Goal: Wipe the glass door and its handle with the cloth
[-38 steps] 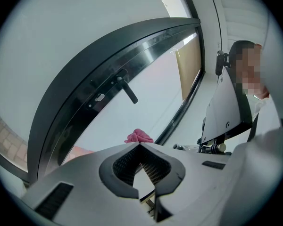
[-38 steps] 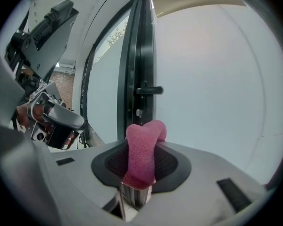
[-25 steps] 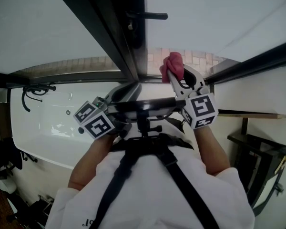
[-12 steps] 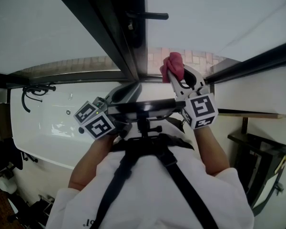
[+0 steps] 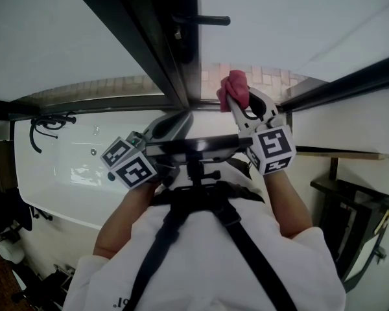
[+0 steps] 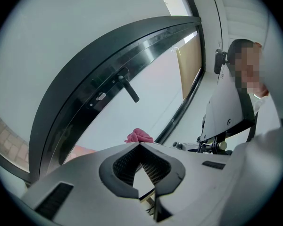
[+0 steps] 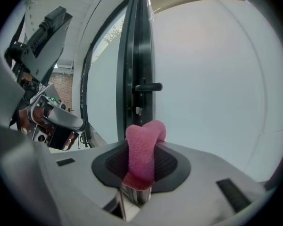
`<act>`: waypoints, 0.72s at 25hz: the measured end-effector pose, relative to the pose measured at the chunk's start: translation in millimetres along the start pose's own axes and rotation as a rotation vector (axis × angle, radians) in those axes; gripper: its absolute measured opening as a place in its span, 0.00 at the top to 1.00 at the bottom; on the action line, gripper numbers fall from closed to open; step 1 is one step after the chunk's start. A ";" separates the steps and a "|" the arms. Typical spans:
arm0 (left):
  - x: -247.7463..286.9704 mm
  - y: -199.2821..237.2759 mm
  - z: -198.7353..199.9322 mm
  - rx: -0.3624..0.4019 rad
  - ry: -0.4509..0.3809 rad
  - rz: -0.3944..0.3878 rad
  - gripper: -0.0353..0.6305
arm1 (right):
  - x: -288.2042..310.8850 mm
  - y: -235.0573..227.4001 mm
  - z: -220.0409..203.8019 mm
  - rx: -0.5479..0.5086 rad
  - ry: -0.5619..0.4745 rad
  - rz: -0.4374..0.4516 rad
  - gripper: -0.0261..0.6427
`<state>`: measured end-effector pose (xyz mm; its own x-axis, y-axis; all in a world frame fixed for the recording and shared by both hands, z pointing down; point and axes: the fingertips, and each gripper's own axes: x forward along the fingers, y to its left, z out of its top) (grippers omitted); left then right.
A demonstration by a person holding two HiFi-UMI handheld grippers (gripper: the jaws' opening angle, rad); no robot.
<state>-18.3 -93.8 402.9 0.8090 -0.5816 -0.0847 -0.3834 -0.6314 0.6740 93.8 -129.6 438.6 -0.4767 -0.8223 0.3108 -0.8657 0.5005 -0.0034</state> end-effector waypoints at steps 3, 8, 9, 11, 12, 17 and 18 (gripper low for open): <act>-0.3 0.1 0.2 -0.001 0.002 -0.001 0.96 | 0.2 0.2 0.3 0.000 0.000 -0.002 0.81; -0.9 -1.3 -0.6 -0.002 0.004 -0.004 0.96 | -1.1 1.1 -0.1 -0.004 0.004 -0.005 0.81; -1.2 -0.9 -0.7 -0.003 0.003 -0.004 0.96 | -0.9 1.4 -0.5 -0.005 0.005 -0.006 0.81; -1.7 0.2 -0.5 -0.004 0.003 -0.004 0.96 | 0.2 1.9 -1.3 -0.007 0.008 -0.005 0.81; -1.8 0.6 -0.4 -0.004 0.003 -0.003 0.96 | 0.7 2.2 -1.7 -0.007 0.009 -0.005 0.81; -1.9 0.3 -0.6 -0.003 0.006 -0.004 0.96 | 1.9 4.9 -2.5 -0.014 0.014 0.002 0.81; -1.9 0.2 -0.5 -0.002 0.006 -0.004 0.96 | 2.2 5.5 -2.2 -0.018 0.016 0.004 0.81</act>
<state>-19.8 -92.6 403.6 0.8133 -0.5758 -0.0831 -0.3789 -0.6326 0.6755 88.3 -128.1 441.4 -0.4773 -0.8162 0.3255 -0.8609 0.5085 0.0126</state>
